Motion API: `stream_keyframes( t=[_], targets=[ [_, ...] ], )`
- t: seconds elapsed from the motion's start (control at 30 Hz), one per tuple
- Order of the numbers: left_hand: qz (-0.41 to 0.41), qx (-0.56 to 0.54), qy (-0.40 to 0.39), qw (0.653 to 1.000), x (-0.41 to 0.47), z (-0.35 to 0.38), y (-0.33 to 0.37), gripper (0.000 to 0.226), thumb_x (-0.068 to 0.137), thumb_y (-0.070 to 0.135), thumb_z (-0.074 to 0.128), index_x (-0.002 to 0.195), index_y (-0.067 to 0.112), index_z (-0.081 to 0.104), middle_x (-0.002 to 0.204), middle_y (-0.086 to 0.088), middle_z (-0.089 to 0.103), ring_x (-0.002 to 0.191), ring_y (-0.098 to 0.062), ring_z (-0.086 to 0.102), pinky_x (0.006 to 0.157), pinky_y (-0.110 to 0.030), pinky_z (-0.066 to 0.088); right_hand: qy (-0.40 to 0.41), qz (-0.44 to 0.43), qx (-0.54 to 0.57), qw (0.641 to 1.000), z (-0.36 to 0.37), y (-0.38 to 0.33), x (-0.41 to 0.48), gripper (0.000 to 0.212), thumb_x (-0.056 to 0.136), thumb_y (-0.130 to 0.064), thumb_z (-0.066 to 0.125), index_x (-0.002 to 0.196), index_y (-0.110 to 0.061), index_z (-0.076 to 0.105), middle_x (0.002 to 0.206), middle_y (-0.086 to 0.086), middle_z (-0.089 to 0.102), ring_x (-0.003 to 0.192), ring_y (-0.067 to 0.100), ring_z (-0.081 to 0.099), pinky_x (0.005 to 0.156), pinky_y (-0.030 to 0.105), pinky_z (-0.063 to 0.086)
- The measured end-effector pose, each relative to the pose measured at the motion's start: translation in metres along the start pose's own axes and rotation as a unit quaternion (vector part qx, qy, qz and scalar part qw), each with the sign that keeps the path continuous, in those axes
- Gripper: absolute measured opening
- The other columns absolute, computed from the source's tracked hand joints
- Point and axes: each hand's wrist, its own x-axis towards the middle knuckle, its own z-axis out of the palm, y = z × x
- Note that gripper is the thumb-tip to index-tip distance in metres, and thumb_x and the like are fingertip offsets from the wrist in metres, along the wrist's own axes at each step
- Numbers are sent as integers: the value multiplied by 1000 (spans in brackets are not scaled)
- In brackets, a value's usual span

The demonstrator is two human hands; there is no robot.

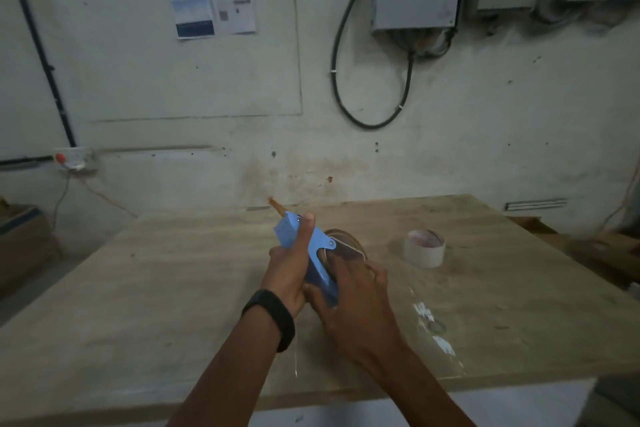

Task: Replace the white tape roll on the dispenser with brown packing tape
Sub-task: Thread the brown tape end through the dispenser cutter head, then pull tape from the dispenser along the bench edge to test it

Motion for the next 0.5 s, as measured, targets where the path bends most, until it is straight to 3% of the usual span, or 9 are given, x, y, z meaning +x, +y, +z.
stream_keyframes(
  t=[0.07, 0.13, 0.2, 0.3, 0.4, 0.5],
  targets=[
    [-3, 13, -24, 1000, -5, 4, 2, 103, 62, 74, 72, 132, 1, 53, 108, -17, 71, 70, -26, 73, 45, -26, 53, -11, 13, 26, 1000, -5, -4, 3, 23, 90, -56, 49, 90, -33, 53, 82, -18, 59, 81, -3, 54, 95, 29, 37],
    [-2, 51, -53, 997, -11, 4, 4, 107, 60, 82, 67, 133, 5, 52, 113, -14, 70, 79, -27, 73, 46, -27, 52, -4, 58, 97, 994, -10, -4, 7, 20, 89, -48, 57, 79, -31, 52, 74, -15, 58, 70, -2, 56, 79, 22, 46],
    [18, 110, -56, 992, -16, 1, 12, 84, 73, 85, 52, 124, 19, 58, 113, -7, 70, 92, -25, 70, 58, -32, 54, 5, 108, 169, 980, -16, -1, 8, 22, 89, -43, 61, 79, -23, 58, 77, -7, 62, 67, 4, 59, 58, 19, 45],
    [118, 208, -38, 970, -12, -7, 32, 48, 92, 66, 47, 104, 25, 70, 106, -1, 74, 95, -20, 68, 80, -36, 55, -9, 162, 281, 946, -29, 1, 3, 20, 90, -36, 65, 90, -16, 70, 82, -1, 73, 71, 7, 67, 59, 25, 50],
    [114, 208, -104, 966, -7, -12, 58, 30, 90, 38, 69, 102, 11, 75, 100, -5, 75, 88, -18, 69, 73, -30, 56, -38, 203, 375, 903, -38, -1, -8, 16, 91, -28, 67, 94, -15, 75, 80, -3, 76, 69, 5, 71, 53, 17, 49],
    [114, 275, -135, 945, -3, -12, 73, 28, 83, 27, 79, 98, 4, 76, 89, -3, 75, 74, -11, 69, 61, -23, 56, -49, 230, 418, 878, -44, -8, -18, 17, 90, -26, 68, 95, -13, 76, 79, -1, 77, 68, 10, 72, 52, 17, 49]
  ],
)
